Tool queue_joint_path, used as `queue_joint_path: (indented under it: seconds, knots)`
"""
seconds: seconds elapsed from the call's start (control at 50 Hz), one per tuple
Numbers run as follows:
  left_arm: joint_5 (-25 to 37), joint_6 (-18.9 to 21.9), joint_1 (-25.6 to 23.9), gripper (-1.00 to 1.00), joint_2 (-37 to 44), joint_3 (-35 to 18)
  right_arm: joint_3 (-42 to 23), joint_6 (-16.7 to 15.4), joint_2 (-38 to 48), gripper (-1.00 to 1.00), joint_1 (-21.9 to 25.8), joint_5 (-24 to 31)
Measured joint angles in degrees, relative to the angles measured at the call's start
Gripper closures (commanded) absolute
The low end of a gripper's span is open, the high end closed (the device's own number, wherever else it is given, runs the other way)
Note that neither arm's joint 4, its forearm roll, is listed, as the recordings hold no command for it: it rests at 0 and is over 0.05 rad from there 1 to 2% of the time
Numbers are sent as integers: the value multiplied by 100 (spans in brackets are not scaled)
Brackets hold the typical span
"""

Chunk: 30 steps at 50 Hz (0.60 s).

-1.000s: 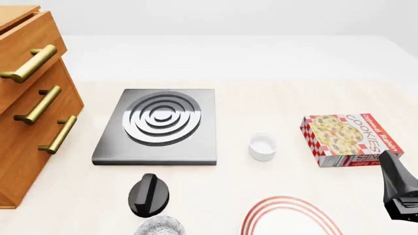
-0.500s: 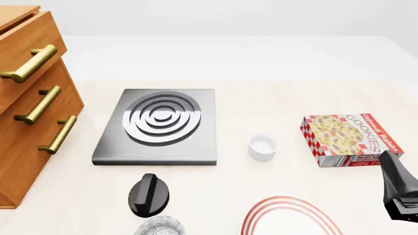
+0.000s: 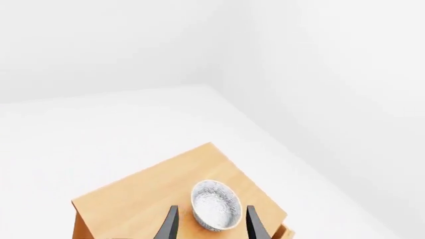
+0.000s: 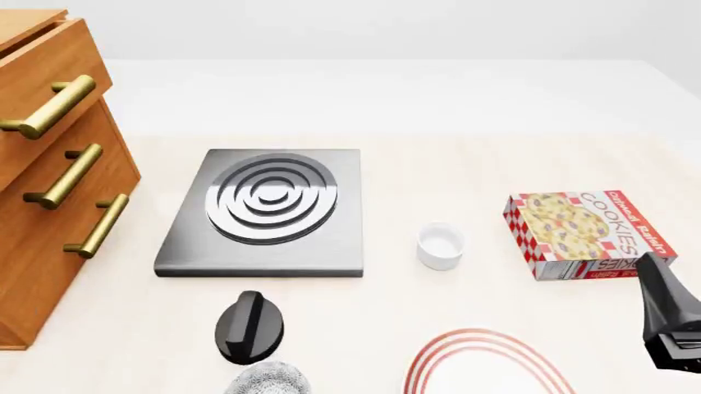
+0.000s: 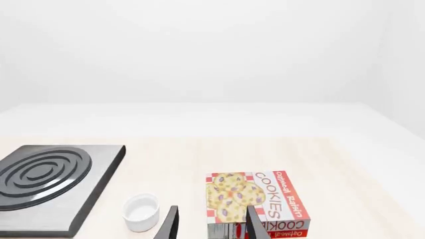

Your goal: Pick the akita bowl on the wooden cabinet and place it on the plate.

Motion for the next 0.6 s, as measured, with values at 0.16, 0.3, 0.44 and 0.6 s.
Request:
queue_joint_path:
  seconds: [0.16, 0.3, 0.44, 0.6]
  knots:
    - [-122, -266, 69, -100, 168, 109, 1, 0, 0, -100, 1, -1]
    - [-469, -506, 142, -100, 540, 298, -1, 0, 0, -100, 2, 1]
    - [-660, -627, 176, -100, 757, 402, -2, -1, -1, -100, 2, 3]
    - [-778, -697, 174, -100, 891, 477, -2, -1, -1, -100, 3, 3]
